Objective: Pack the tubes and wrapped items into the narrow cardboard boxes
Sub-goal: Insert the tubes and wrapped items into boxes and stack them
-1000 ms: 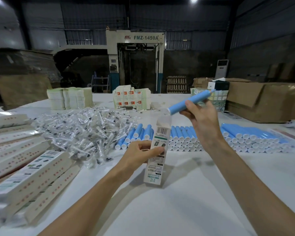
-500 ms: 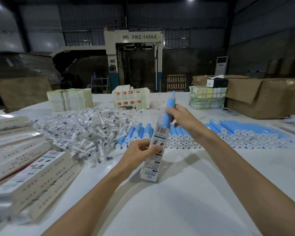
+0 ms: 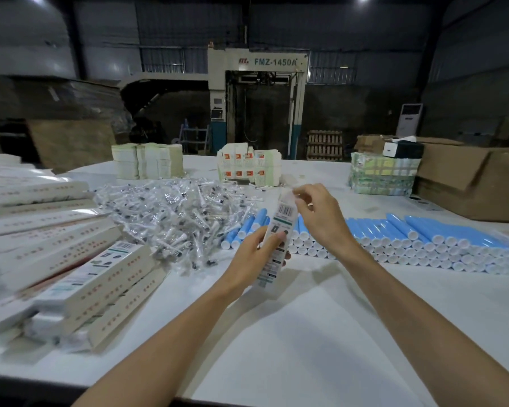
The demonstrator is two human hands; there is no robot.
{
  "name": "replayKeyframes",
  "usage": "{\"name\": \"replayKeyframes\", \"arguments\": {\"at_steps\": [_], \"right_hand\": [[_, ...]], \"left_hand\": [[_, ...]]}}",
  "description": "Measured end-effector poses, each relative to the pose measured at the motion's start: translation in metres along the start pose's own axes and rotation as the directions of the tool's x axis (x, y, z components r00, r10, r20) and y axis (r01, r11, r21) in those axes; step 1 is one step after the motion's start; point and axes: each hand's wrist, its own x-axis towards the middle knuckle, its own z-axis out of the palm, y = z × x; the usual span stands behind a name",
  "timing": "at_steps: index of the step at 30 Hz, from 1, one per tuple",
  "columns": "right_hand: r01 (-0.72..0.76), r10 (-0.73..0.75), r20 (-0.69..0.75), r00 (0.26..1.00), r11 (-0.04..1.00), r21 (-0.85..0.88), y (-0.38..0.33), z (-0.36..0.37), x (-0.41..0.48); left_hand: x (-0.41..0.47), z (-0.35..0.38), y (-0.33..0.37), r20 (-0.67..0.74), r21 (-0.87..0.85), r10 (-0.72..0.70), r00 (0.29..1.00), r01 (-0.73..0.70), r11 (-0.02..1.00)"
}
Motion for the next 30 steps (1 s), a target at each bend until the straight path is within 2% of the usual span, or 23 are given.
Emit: {"name": "replayKeyframes", "arguments": {"at_steps": [4, 6, 7, 9, 11, 14, 18, 23, 25, 28, 30], "right_hand": [[-0.032, 0.075, -0.202, 0.977, 0.978, 0.208, 0.001, 0.016, -0.008], [-0.08, 0.132, -0.203, 0.97, 0.967, 0.242, 0.004, 0.03, -0.012], [-0.098, 0.128, -0.132, 0.983, 0.971, 0.217, 0.005, 0.039, -0.015], [-0.065, 0.053, 0.106, 0.993, 0.991, 0.113, 0.004, 0.062, -0.023], [0.054, -0.05, 0.314, 0.948, 0.999, -0.004, 0.002, 0.088, -0.034], [0.221, -0.144, 0.453, 0.88, 0.968, -0.121, -0.003, 0.125, -0.047], [0.492, -0.256, 0.574, 0.778, 0.816, -0.303, -0.008, 0.151, -0.048], [0.584, -0.33, 0.569, 0.753, 0.734, -0.347, -0.015, 0.155, -0.043], [0.561, -0.324, 0.534, 0.781, 0.741, -0.37, -0.009, 0.146, -0.044], [0.386, -0.236, 0.367, 0.9, 0.824, -0.415, 0.009, 0.116, -0.042], [0.18, -0.125, 0.175, 0.977, 0.92, -0.349, 0.021, 0.088, -0.037]], "left_hand": [[0.004, -0.009, 0.004, -0.11, 0.002, 0.015, 0.994, -0.015, 1.0], [0.009, -0.021, 0.012, -0.223, -0.003, 0.061, 0.973, -0.064, 0.998], [0.011, -0.029, 0.016, -0.277, -0.017, 0.076, 0.958, -0.084, 0.996], [0.014, -0.045, 0.023, -0.379, -0.055, 0.087, 0.921, -0.116, 0.992], [0.016, -0.059, 0.026, -0.473, -0.063, 0.1, 0.875, -0.147, 0.987], [0.019, -0.076, 0.026, -0.583, -0.089, 0.09, 0.808, -0.173, 0.981], [0.018, -0.084, 0.025, -0.632, -0.118, 0.05, 0.774, -0.16, 0.98], [0.018, -0.081, 0.024, -0.624, -0.136, 0.036, 0.78, -0.154, 0.979], [0.018, -0.078, 0.021, -0.599, -0.146, 0.019, 0.8, -0.133, 0.98], [0.018, -0.066, 0.015, -0.507, -0.189, -0.036, 0.861, -0.07, 0.979], [0.018, -0.054, 0.009, -0.414, -0.177, -0.065, 0.908, -0.011, 0.984]]}}
